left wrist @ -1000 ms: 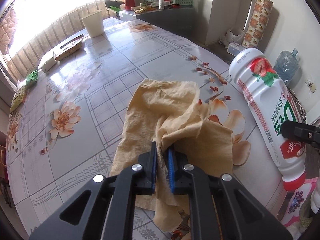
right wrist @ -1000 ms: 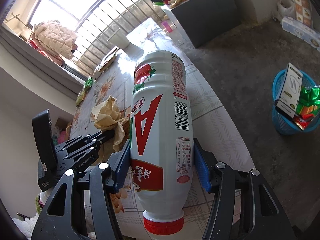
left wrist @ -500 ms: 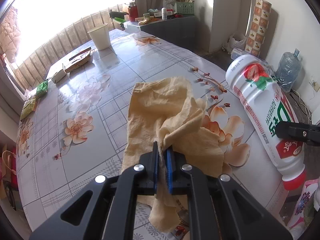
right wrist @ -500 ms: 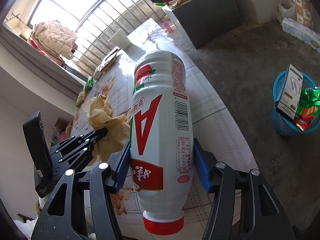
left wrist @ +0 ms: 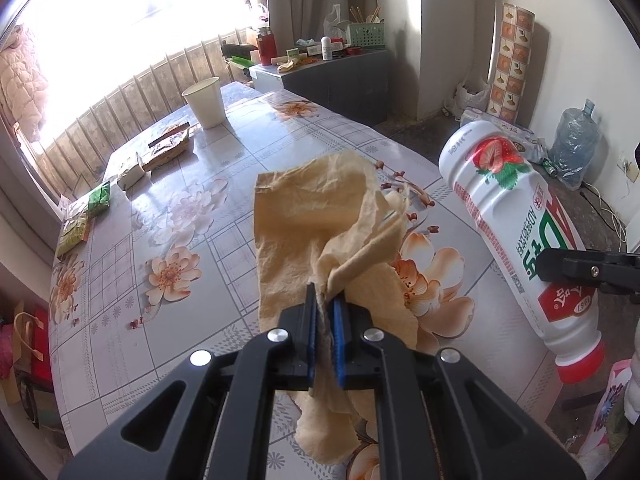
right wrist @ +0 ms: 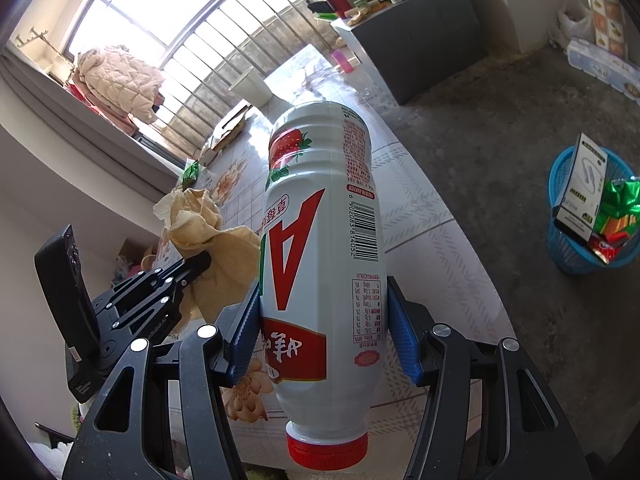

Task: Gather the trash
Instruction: 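Carry the tan paper with the left tool while the right tool carries the bottle to the basket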

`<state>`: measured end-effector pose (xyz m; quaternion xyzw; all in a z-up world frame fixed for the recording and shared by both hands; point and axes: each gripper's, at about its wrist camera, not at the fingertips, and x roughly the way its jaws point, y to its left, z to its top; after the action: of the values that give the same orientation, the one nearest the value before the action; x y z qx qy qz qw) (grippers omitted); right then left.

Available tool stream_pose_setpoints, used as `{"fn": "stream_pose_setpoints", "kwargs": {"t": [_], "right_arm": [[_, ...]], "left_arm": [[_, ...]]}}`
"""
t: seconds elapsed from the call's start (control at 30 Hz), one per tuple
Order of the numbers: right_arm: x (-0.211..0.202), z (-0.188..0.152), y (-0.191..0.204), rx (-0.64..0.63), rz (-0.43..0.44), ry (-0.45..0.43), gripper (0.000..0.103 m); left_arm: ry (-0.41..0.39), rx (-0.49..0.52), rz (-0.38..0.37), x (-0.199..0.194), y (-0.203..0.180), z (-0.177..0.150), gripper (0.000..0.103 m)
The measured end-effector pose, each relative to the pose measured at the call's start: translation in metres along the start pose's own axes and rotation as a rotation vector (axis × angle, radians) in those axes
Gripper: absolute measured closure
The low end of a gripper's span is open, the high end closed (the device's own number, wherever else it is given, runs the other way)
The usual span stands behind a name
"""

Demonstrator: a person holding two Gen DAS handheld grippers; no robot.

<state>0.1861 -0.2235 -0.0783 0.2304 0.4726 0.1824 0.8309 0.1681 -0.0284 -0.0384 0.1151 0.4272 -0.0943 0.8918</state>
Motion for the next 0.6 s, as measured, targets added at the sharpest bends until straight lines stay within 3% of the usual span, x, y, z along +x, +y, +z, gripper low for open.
{"fn": "stream_pose_setpoints", "kwargs": {"t": [0.3, 0.6], "right_arm": [[-0.016, -0.004, 0.001, 0.002, 0.021, -0.03, 0.048], [-0.035, -0.013, -0.007, 0.025, 0.04, -0.079, 0.048]], "left_arm": [[-0.036, 0.006, -0.01, -0.019, -0.009, 0.006, 0.096], [-0.089, 0.034, -0.071, -0.036, -0.032, 0.027, 0.096]]}}
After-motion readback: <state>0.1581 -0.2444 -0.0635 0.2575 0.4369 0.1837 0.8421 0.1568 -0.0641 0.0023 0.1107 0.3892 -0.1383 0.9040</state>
